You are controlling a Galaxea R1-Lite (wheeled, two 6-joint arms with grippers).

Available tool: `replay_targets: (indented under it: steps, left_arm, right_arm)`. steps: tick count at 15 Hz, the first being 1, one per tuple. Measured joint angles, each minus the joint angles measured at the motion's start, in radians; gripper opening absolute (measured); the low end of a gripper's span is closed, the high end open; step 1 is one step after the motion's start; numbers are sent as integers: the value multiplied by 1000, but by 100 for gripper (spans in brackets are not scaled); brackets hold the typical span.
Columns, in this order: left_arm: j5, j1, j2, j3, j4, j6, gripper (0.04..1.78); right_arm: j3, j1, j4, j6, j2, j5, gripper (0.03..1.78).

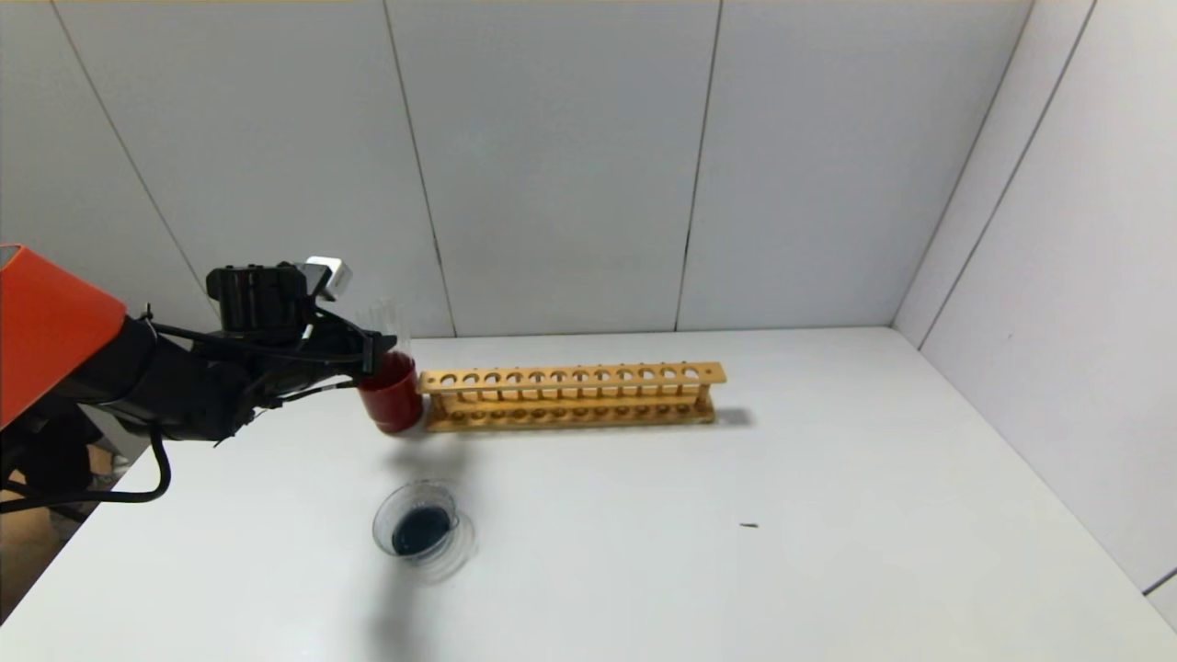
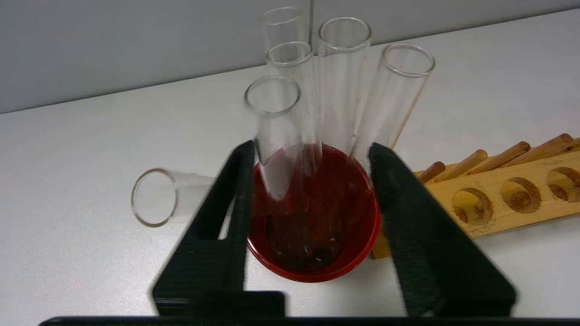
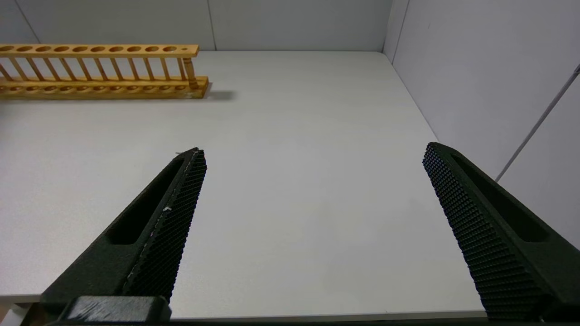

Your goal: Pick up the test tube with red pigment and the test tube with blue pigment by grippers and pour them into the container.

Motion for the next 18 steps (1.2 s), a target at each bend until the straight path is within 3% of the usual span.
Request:
replay_targets:
  steps: [3,6,13,18]
  left_arm:
    - [1,0,-26,0,2,3,145]
    - [1,0,-80,-1,18,8,171]
    - [5,-16,-232,4,86,9,175]
    - [8,-17,-487,-33,261,11,175]
  right_arm:
    - [0,0,0,0,0,0,175]
    - [0,0,0,0,0,0,175]
    - [0,0,0,0,0,0,175]
    - [0,0,0,0,0,0,175]
